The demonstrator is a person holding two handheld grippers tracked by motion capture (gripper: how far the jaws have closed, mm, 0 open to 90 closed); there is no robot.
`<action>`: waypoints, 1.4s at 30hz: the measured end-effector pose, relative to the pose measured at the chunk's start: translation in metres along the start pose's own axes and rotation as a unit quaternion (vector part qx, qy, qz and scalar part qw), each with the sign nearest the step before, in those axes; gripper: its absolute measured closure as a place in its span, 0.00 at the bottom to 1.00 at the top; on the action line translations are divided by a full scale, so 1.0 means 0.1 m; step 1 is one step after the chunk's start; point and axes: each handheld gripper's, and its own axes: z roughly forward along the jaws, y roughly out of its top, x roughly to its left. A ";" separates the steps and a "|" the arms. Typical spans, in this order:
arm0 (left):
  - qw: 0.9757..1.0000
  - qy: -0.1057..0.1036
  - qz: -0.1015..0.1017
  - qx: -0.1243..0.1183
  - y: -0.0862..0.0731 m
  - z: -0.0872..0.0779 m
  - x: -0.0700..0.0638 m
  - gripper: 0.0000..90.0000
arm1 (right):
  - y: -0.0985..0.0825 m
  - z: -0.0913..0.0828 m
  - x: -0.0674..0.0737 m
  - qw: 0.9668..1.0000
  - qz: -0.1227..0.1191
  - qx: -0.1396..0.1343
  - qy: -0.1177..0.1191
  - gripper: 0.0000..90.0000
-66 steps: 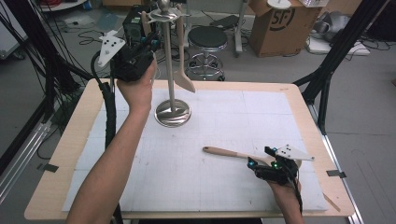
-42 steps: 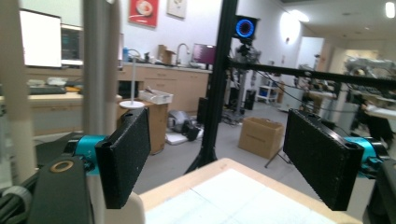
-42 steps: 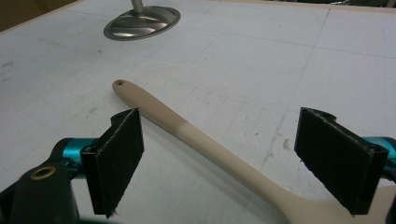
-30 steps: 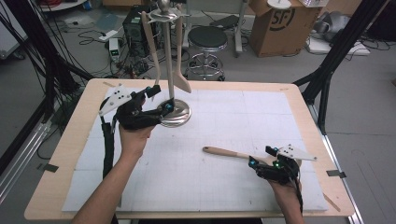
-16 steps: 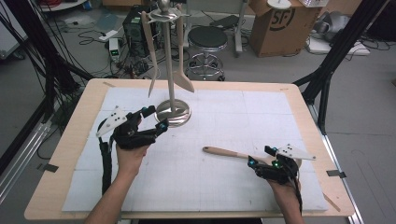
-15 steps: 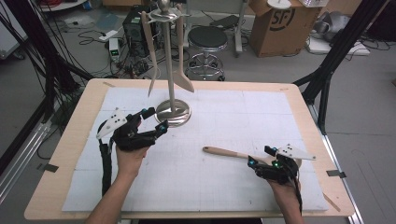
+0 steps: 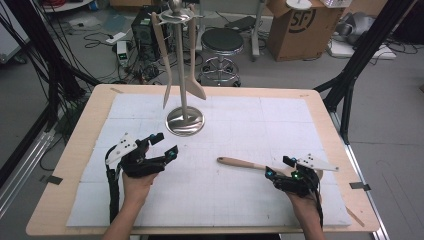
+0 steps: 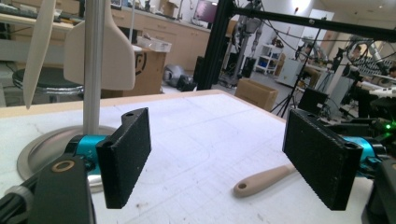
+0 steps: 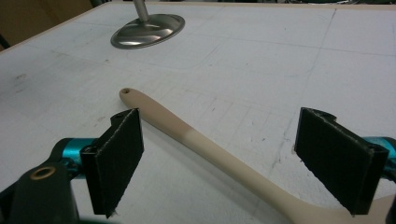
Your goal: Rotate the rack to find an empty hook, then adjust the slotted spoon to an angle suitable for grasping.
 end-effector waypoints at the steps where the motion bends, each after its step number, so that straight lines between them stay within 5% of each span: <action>1: 1.000 -0.001 0.000 0.002 -0.01 -0.01 0.00 0.27 | 0.00 0.00 0.00 1.000 0.000 0.000 0.000 0.16; 16: 0.999 -0.008 -0.013 0.032 -0.16 -0.10 -0.06 0.27 | 0.00 0.02 0.00 1.000 0.001 0.002 0.001 0.16; 20: 0.999 -0.006 -0.003 0.039 -0.20 -0.15 -0.11 0.28 | 0.00 0.01 -0.05 1.000 0.009 -0.002 -0.002 0.16; 30: 0.998 -0.004 -0.009 0.056 -0.25 -0.11 -0.07 0.28 | 0.00 0.00 -0.06 1.000 0.015 -0.003 -0.006 0.16; 36: 0.999 -0.001 -0.016 0.046 -0.23 -0.13 -0.05 0.28 | 0.00 0.00 -0.09 1.000 0.018 -0.002 -0.005 0.17; 42: 0.999 -0.002 -0.017 0.049 -0.24 -0.12 -0.05 0.28 | 0.01 0.04 -0.19 0.999 0.050 0.021 -0.007 0.44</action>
